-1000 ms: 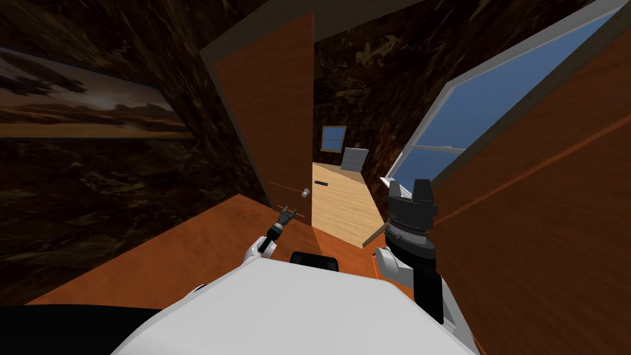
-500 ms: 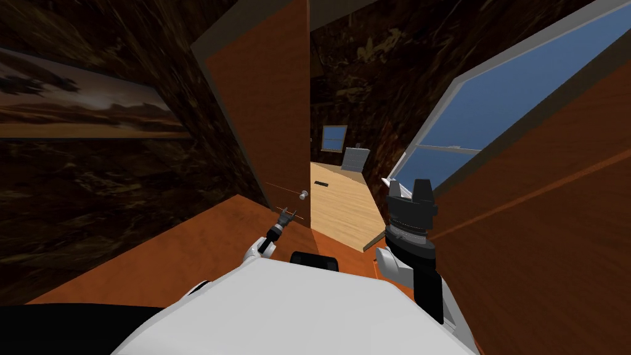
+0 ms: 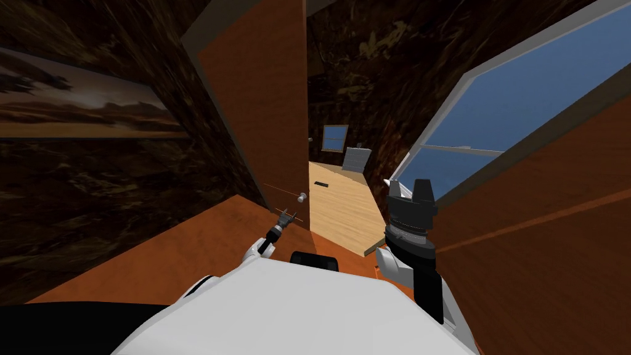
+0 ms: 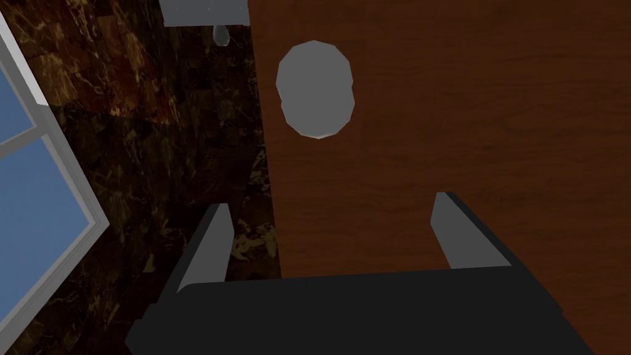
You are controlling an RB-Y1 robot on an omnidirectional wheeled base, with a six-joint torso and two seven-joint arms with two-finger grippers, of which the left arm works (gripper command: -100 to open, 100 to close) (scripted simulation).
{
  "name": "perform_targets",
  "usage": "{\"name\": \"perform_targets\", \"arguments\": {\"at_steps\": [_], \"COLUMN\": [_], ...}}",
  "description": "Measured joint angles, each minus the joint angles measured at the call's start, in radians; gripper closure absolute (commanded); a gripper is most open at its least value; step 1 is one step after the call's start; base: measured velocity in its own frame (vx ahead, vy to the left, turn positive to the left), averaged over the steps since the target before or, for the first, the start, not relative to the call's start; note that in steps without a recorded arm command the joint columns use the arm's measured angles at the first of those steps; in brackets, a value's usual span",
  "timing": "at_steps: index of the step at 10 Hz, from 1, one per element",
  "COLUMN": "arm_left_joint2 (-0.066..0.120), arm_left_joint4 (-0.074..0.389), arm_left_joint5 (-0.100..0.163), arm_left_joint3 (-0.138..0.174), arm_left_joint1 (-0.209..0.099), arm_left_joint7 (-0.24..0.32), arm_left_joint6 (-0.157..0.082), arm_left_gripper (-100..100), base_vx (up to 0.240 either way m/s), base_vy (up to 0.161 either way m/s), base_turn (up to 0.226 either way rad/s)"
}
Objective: Pull the door open
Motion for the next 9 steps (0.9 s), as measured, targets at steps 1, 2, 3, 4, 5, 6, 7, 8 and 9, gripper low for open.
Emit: {"name": "perform_targets", "arguments": {"at_steps": [1, 2, 3, 4, 5, 6, 7, 8, 9], "arm_left_joint2": [0.008, 0.017, 0.029, 0.046, 0.067, 0.074, 0.083, 0.092, 0.096], "arm_left_joint4": [0.026, 0.043, 0.050, 0.072, 0.123, 0.068, 0.026, 0.020, 0.051], "arm_left_joint5": [0.007, 0.014, 0.021, 0.031, 0.044, 0.046, 0.053, 0.059, 0.061], "arm_left_joint3": [0.011, 0.021, 0.033, 0.048, 0.067, 0.071, 0.082, 0.090, 0.092], "arm_left_joint1": [0.000, 0.002, 0.011, 0.014, 0.005, 0.043, 0.079, 0.083, 0.071], "arm_left_joint7": [-0.001, 0.000, 0.004, 0.010, 0.016, 0.027, 0.036, 0.041, 0.041], "arm_left_joint6": [-0.017, -0.035, -0.047, -0.064, -0.098, -0.089, -0.074, -0.077, -0.100], "arm_left_gripper": [-100, -100, -100, -100, -100, -100, -100, -100, -100], "base_vx": [0.162, 0.185, 0.187, 0.200, 0.129, 0.136, 0.128, 0.041, 0.000], "base_vy": [-0.144, -0.164, -0.173, -0.129, -0.073, -0.063, -0.032, -0.018, 0.000], "base_turn": [-0.167, -0.158, -0.241, -0.253, -0.083, -0.212, -0.125, 0.032, 0.000]}}
